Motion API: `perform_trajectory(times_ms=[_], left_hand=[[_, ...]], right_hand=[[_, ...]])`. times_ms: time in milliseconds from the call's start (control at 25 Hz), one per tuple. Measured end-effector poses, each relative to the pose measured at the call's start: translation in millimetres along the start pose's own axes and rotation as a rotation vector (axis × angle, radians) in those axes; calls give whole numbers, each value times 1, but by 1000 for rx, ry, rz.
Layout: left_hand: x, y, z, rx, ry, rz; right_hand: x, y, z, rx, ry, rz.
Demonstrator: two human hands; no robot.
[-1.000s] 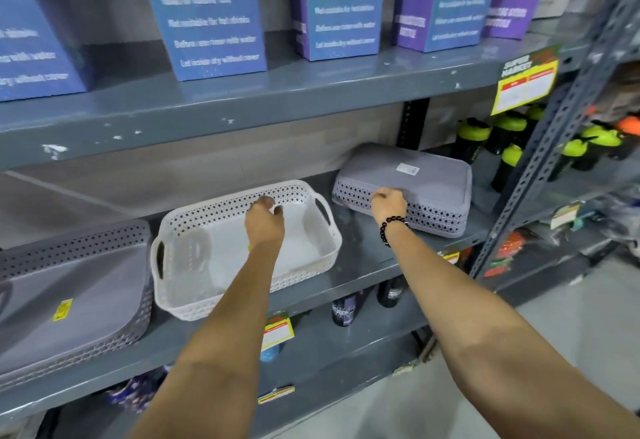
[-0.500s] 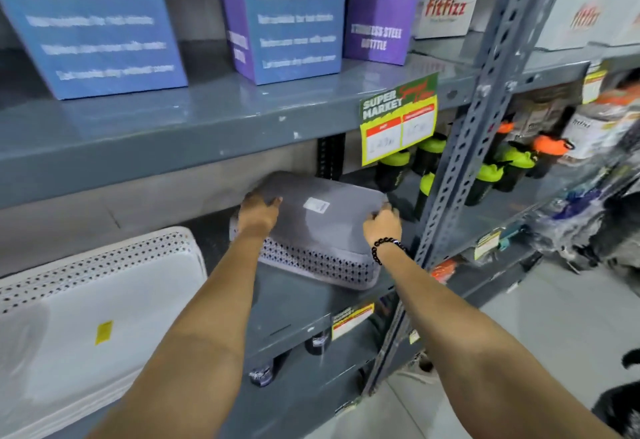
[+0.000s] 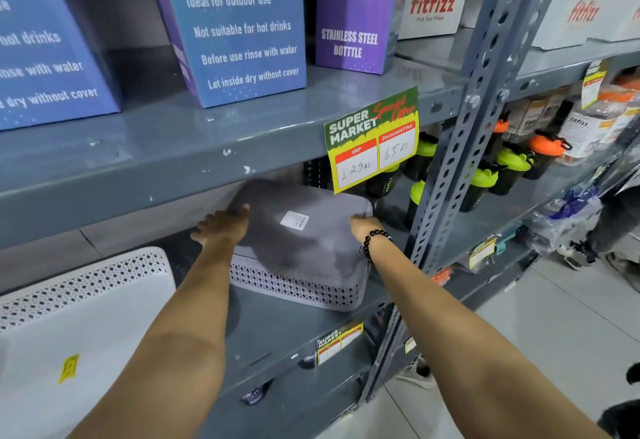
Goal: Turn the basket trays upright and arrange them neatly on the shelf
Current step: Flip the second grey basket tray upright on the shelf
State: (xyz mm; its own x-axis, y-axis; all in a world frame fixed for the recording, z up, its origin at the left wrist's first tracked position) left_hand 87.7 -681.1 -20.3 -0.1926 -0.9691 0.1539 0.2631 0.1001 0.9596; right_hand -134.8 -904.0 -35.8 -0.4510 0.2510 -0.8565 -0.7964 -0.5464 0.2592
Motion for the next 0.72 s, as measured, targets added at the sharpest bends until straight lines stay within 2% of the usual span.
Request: perform_trajectory(times_ms=[160, 240, 320, 400, 440, 520, 600, 720], left_hand=[[-26, -2, -6, -53, 68, 168], [-31, 7, 0, -27, 56, 273], [-40, 22, 17, 65, 98, 527], [-55, 42, 30, 191, 144, 819], [-69, 50, 31, 252, 180, 962], [-87, 56, 32, 270, 174, 1270], [-101, 44, 30, 124, 170, 1483], [-111, 34, 38, -9, 85, 1260]], right_hand=[[2, 10, 11, 164, -87, -170], [-2, 13, 19, 238, -49, -272], [-16, 16, 31, 276, 97, -456], [-29, 22, 49, 275, 247, -807], [-32, 23, 57, 257, 261, -958], [-29, 29, 60, 237, 226, -1138], [-24, 27, 58, 193, 199, -1137], [-3, 8, 56, 73, 57, -1040]])
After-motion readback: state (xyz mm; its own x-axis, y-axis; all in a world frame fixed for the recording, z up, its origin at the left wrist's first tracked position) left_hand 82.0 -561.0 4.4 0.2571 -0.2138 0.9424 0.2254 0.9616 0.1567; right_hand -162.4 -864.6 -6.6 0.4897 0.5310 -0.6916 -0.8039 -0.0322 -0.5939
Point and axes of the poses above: each hand's wrist, its own z-axis away from the middle knuckle, its own y-axis out of the back of the hand, x = y × z, the point moved 9 cm from there along -z, towards the middle knuckle, and after that the axes turned 15 degrees about -z, right-handed, at the moved point
